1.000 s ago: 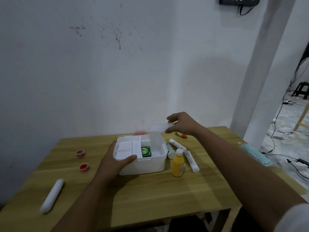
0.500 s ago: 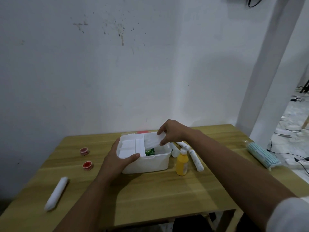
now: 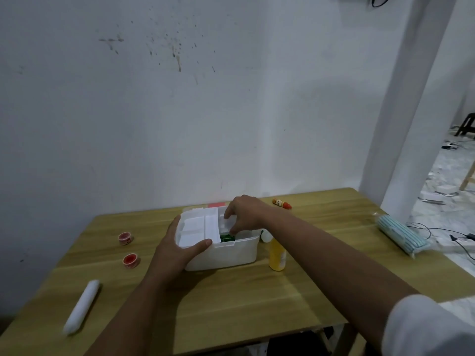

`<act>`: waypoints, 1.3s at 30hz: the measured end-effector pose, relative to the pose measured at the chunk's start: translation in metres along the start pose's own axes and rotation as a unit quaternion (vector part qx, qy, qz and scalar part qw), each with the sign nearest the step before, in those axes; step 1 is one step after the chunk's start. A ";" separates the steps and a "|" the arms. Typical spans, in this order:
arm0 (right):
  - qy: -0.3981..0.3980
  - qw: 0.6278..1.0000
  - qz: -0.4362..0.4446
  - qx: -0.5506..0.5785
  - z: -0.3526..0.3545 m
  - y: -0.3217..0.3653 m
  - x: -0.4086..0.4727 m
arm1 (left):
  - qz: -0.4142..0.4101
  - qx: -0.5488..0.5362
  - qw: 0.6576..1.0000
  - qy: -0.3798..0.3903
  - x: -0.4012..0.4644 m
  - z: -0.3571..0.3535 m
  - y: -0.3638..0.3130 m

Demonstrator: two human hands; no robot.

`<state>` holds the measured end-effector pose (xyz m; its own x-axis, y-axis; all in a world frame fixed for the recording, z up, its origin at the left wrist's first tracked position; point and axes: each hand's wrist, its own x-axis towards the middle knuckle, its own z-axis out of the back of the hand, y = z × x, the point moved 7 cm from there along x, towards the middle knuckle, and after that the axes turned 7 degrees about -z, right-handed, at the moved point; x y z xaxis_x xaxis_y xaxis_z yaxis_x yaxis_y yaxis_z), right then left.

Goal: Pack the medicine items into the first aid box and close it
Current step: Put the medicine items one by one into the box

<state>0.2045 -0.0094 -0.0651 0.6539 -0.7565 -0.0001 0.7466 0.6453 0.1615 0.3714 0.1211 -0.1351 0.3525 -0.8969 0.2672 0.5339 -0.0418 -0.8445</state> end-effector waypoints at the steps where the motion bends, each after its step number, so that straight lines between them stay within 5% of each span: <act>1: -0.002 1.000 0.002 0.003 0.000 0.002 0.001 | 0.002 -0.001 1.000 0.003 0.000 0.000 0.001; 24: -0.027 0.992 0.025 0.123 0.009 -0.004 0.001 | -0.006 -0.012 1.000 0.008 -0.001 -0.001 -0.004; 31: -0.162 0.952 -0.079 0.249 0.049 -0.073 -0.010 | -0.011 -0.017 1.000 -0.003 -0.002 0.000 -0.005; 39: -0.160 0.937 -0.242 0.196 0.033 -0.173 -0.038 | 0.010 -0.008 1.000 -0.002 0.000 0.002 0.003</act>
<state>0.0464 -0.0960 -0.0609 0.1337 -0.9839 0.1187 0.8030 0.1778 0.5689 0.3743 0.1220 -0.1370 0.3662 -0.8957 0.2523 0.5138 -0.0314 -0.8573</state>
